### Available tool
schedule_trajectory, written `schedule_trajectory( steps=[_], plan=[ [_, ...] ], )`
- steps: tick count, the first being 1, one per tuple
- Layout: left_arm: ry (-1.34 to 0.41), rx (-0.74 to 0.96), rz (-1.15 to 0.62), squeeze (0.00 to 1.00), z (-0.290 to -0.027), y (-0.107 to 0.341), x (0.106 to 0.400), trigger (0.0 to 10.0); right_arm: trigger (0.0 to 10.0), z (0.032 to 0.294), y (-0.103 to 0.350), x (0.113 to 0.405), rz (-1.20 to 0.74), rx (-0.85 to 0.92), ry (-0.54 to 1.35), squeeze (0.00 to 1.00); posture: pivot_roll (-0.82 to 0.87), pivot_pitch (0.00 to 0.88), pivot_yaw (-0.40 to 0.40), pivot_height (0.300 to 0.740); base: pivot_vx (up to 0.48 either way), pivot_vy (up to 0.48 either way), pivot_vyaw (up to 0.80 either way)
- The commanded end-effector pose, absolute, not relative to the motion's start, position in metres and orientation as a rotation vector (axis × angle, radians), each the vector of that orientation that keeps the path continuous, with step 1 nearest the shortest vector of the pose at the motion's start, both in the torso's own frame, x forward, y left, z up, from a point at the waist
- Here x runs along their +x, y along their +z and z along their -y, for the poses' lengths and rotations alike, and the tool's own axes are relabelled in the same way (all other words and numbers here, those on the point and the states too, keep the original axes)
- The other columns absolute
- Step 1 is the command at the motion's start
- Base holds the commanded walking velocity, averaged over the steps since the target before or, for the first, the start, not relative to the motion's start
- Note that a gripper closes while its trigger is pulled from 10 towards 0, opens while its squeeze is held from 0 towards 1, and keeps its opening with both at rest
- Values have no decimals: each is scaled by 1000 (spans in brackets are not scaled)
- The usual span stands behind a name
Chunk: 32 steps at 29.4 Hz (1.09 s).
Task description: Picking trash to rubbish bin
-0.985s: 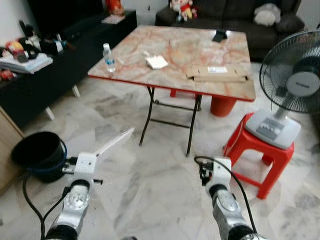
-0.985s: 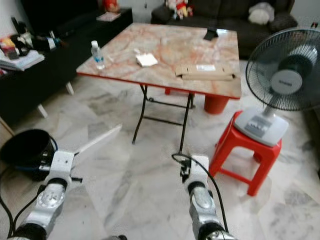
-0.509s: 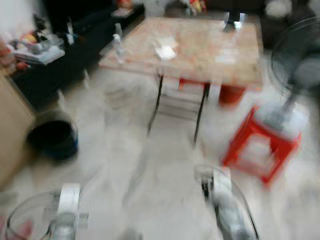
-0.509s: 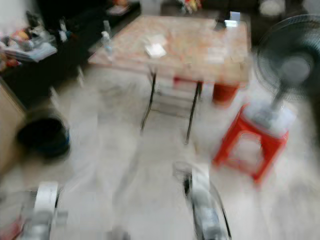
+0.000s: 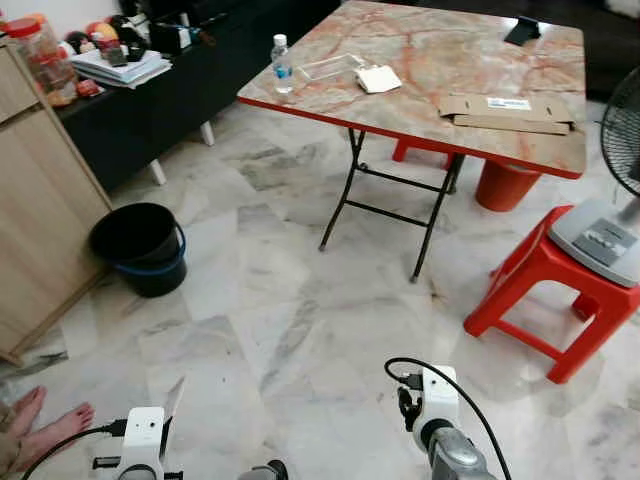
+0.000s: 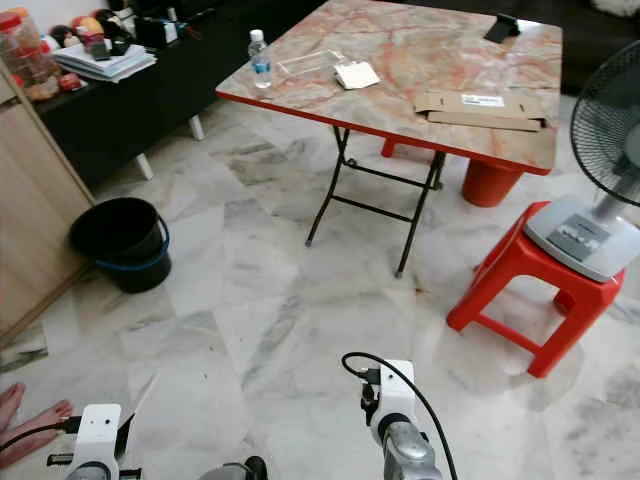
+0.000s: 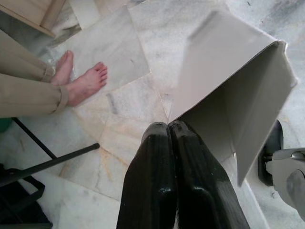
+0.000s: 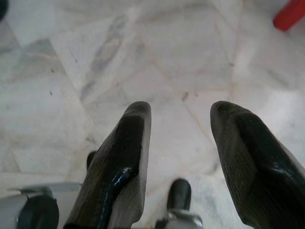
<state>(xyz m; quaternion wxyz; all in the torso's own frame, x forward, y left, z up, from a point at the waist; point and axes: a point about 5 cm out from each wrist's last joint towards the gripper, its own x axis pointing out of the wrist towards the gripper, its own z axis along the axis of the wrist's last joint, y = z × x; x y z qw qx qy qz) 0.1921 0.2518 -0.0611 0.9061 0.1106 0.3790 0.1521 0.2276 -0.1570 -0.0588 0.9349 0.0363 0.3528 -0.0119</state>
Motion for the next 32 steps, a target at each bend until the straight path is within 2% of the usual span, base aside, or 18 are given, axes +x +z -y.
schedule_trajectory(
  steps=[1, 4, 8, 17, 27, 32],
  plan=[
    [348, 215, -817, 0, -253, -66, 183, 10000, 10000, 158, -64, 220, -761, 56, -31, 0, 116, 146, -8, 740, 0, 0, 0],
    [362, 207, -820, 0, -253, -67, 181, 10000, 10000, 160, -66, 217, -776, 39, -32, 0, 122, 142, -9, 740, 0, 0, 0],
    [389, 215, -854, 0, -255, -71, 173, 10000, 10000, 163, -67, 214, -783, 41, -41, 0, 121, 126, 2, 740, 252, 0, 728],
    [374, 232, -849, 0, -253, -69, 179, 10000, 10000, 164, -69, 212, -796, 73, -72, 0, 83, 112, 9, 740, 254, 0, 0],
    [381, 267, -848, 0, -254, -68, 178, 10000, 10000, 166, -76, 200, -843, 3, -37, 0, 108, 77, 14, 740, 336, 0, 0],
    [393, 268, -851, 0, -256, -69, 176, 10000, 10000, 160, -77, 200, -851, -25, -1, 0, 122, 57, 9, 740, 360, 0, 700]
  ],
)
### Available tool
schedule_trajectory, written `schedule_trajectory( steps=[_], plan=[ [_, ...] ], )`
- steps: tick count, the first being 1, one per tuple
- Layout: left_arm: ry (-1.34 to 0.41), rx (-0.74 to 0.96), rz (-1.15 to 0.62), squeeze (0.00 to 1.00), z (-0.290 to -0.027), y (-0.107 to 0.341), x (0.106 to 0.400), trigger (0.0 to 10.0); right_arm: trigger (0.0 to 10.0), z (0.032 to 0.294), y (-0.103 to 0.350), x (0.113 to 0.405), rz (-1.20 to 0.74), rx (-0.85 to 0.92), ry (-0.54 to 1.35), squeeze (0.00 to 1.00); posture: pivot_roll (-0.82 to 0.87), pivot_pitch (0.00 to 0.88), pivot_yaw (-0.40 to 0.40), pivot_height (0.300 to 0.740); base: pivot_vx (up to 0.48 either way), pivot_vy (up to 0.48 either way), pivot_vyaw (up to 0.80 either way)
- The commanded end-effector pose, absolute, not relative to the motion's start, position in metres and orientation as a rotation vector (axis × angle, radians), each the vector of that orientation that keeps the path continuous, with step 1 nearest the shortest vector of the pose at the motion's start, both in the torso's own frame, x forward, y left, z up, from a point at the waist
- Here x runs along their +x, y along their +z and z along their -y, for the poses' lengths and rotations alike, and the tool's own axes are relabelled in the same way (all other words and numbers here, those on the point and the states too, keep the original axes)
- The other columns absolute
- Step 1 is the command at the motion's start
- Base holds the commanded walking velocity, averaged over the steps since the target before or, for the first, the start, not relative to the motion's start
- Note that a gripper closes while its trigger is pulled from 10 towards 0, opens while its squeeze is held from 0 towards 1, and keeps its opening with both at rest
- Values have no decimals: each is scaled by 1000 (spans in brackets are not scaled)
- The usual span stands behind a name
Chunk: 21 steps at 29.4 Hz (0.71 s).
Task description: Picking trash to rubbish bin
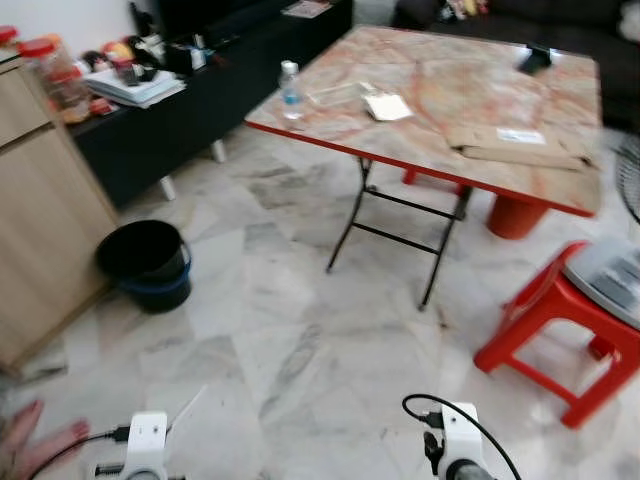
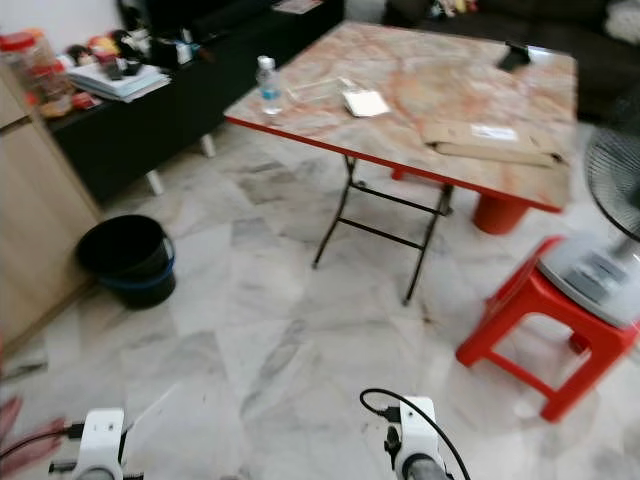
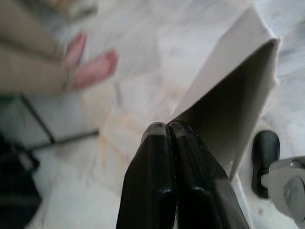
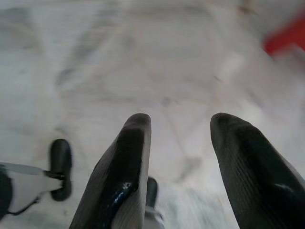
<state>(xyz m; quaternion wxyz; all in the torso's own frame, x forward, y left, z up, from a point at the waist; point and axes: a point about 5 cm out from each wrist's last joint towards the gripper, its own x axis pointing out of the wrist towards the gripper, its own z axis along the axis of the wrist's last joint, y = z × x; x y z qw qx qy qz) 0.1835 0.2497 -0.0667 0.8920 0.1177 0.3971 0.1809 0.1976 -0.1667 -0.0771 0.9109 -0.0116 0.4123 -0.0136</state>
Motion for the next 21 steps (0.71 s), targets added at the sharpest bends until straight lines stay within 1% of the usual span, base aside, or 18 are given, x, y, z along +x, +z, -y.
schedule_trajectory(
  steps=[1, 4, 10, 14, 19, 21],
  plan=[
    [394, 268, -851, 0, -256, -69, 176, 10000, 10000, 158, -77, 200, -852, -26, 4, 0, 122, 57, 9, 740, 356, 0, 600],
    [397, 268, -854, 0, -257, -69, 175, 10000, 10000, 156, -75, 202, -840, -36, 17, 0, 123, 44, 10, 740, 359, 0, 0],
    [374, 282, -864, 0, -255, -70, 173, 10000, 10000, 156, -74, 206, -838, -3, -5, 0, 103, 27, 21, 740, 358, 0, 0],
    [365, 281, -858, 0, -252, -69, 178, 10000, 10000, 156, -74, 205, -841, -4, -5, 0, 111, 0, 17, 740, 359, 0, 0],
    [338, 288, -838, 0, -249, -67, 186, 10000, 10000, 158, -76, 202, -853, -21, 2, 0, 121, 0, 18, 740, 357, 0, 0],
    [331, 291, -831, 0, -249, -64, 190, 10000, 10000, 159, -75, 202, -846, -40, 4, 0, 118, 0, 20, 740, 371, 0, 500]
  ],
)
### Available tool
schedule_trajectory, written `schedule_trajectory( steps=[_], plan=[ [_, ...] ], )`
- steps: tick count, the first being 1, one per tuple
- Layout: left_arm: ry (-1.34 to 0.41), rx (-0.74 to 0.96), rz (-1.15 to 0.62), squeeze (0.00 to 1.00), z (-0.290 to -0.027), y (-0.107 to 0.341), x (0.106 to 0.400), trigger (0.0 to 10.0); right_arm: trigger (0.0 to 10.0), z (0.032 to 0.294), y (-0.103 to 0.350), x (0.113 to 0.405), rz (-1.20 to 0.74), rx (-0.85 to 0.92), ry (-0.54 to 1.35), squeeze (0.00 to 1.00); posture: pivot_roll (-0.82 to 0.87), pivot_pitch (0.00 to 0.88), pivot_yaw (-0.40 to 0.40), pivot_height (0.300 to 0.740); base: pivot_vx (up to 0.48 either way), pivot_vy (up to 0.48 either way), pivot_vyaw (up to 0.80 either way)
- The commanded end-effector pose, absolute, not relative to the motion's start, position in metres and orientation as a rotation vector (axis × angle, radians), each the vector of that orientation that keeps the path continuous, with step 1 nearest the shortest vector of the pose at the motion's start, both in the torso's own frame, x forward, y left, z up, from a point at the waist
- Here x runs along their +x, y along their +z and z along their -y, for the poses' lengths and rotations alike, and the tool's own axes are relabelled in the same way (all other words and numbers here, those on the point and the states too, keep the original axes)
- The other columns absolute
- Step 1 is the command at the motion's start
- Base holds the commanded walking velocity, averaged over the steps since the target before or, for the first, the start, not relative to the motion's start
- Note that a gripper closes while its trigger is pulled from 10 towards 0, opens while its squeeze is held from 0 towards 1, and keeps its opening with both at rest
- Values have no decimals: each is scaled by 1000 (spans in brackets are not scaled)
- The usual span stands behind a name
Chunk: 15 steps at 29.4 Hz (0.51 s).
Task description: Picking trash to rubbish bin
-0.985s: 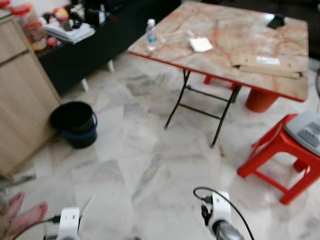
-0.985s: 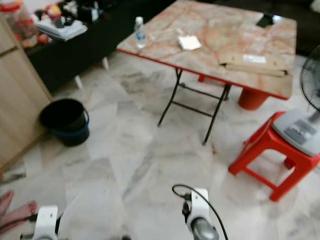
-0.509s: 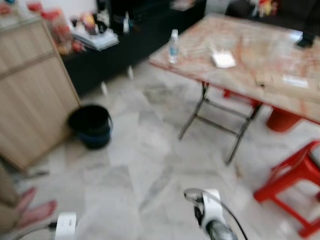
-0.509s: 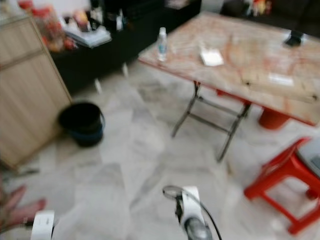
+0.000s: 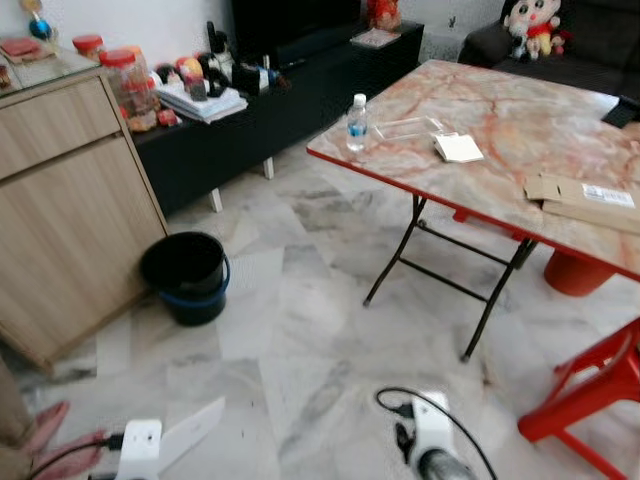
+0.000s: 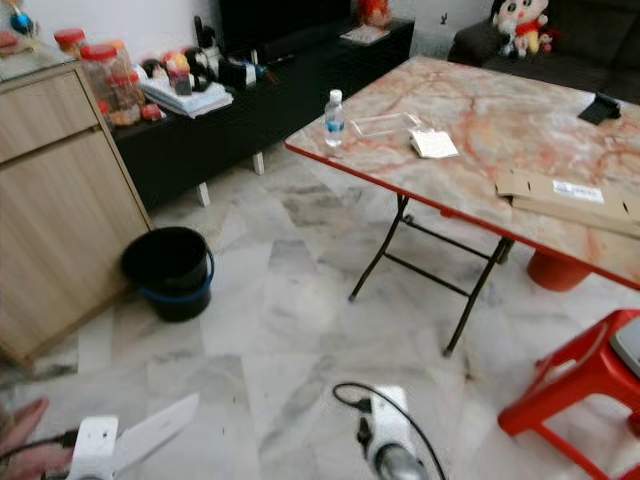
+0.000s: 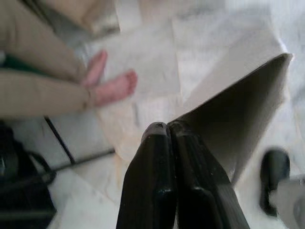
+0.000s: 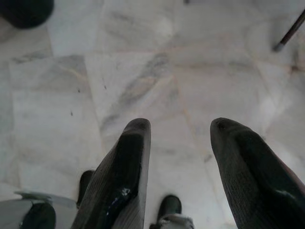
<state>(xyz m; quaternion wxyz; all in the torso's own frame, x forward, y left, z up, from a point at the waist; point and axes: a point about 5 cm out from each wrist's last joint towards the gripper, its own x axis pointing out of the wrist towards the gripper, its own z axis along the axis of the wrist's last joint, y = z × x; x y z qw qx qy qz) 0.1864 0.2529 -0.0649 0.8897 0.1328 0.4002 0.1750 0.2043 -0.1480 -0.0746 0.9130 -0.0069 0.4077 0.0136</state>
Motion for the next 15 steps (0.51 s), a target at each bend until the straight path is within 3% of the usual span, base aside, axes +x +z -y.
schedule_trajectory(
  steps=[1, 3, 15],
  plan=[
    [330, 293, -832, 0, -249, -64, 190, 10000, 10000, 159, -76, 202, -849, -49, 4, 0, 117, 0, 22, 740, 382, 0, 800],
    [328, 295, -833, 0, -250, -64, 190, 10000, 10000, 158, -76, 202, -851, -46, 3, 0, 117, 0, 23, 740, 384, 0, 800],
    [321, 285, -844, 0, -249, -65, 191, 10000, 10000, 151, -75, 203, -850, -54, 42, 0, 132, 0, 21, 740, 384, 0, 38]
  ],
)
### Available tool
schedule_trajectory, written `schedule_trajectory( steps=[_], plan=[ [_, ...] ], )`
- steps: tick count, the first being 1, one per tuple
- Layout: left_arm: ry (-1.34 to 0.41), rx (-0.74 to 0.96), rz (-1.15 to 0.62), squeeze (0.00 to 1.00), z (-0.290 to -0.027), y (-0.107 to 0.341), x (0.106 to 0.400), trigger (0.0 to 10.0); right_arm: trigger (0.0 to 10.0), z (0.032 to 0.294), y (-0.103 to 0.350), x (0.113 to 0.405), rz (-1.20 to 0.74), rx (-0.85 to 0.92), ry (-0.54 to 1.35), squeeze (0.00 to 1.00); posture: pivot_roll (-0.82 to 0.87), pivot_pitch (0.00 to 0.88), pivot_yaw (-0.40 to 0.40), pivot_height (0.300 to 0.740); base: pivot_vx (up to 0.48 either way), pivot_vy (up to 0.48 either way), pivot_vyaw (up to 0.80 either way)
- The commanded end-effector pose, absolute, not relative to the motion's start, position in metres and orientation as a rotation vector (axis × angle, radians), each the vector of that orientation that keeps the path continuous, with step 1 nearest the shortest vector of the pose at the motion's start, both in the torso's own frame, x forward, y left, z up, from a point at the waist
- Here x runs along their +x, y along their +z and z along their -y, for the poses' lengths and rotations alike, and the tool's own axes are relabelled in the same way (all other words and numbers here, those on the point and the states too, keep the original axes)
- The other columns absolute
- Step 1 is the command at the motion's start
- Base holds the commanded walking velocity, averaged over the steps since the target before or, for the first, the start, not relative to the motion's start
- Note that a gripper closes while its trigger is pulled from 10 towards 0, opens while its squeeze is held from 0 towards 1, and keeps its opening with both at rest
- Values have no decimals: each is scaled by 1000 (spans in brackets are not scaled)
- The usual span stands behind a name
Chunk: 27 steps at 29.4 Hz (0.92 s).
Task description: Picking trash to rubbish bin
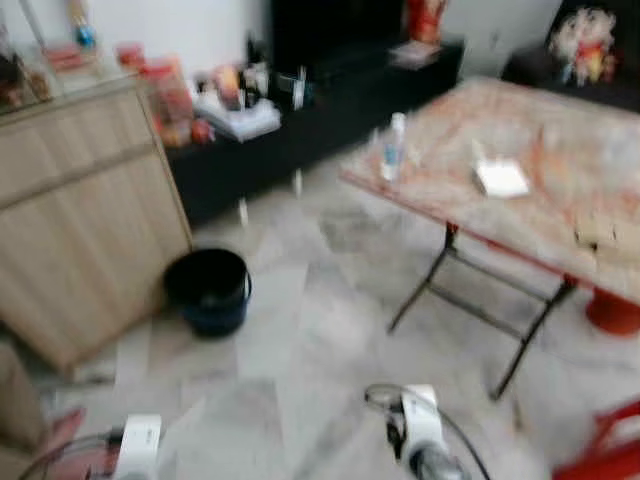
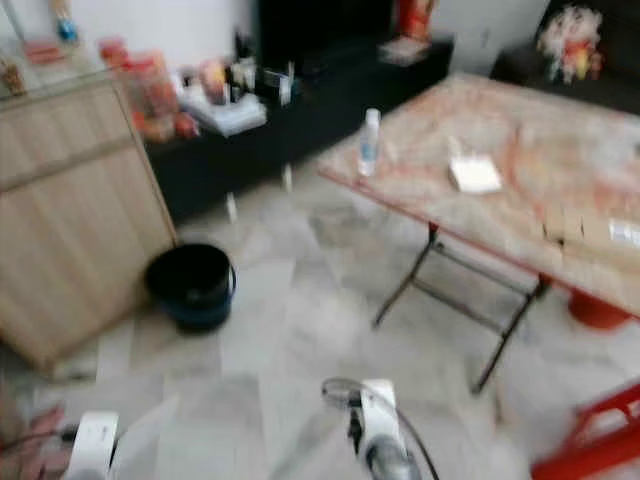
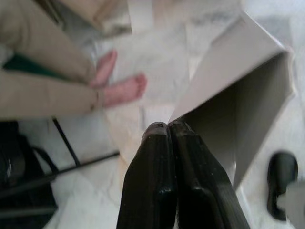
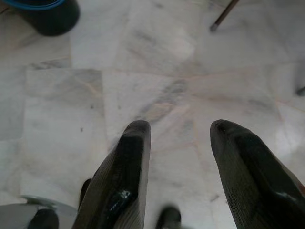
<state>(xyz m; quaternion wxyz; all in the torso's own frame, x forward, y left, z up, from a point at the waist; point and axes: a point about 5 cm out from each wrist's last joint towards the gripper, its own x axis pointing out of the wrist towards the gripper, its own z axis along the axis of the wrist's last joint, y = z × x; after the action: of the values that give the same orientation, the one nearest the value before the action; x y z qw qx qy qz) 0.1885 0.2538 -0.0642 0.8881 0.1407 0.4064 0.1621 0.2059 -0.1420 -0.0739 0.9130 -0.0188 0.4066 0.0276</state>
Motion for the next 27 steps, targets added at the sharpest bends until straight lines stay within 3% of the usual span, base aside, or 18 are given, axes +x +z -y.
schedule_trajectory(
  steps=[1, 8, 14, 20, 27],
  plan=[
    [321, 285, -843, 0, -249, -65, 191, 10000, 10000, 151, -75, 204, -848, -54, 44, 0, 132, 0, 21, 740, 386, 0, 450],
    [340, 279, -844, 0, -252, -64, 190, 10000, 10000, 150, -74, 206, -843, -58, 45, 0, 132, 0, 25, 740, 383, 0, 721],
    [355, 273, -847, 0, -253, -64, 189, 10000, 10000, 152, -75, 203, -849, -67, 41, 0, 141, 12, 25, 740, 384, 0, 0],
    [369, 269, -847, 0, -256, -64, 187, 10000, 10000, 152, -76, 203, -851, -70, 47, 0, 146, 32, 24, 740, 384, 0, 736],
    [384, 260, -848, 0, -256, -65, 186, 10000, 10000, 152, -75, 204, -847, -49, 21, 0, 156, 63, 24, 740, 385, 0, 0]
  ],
)
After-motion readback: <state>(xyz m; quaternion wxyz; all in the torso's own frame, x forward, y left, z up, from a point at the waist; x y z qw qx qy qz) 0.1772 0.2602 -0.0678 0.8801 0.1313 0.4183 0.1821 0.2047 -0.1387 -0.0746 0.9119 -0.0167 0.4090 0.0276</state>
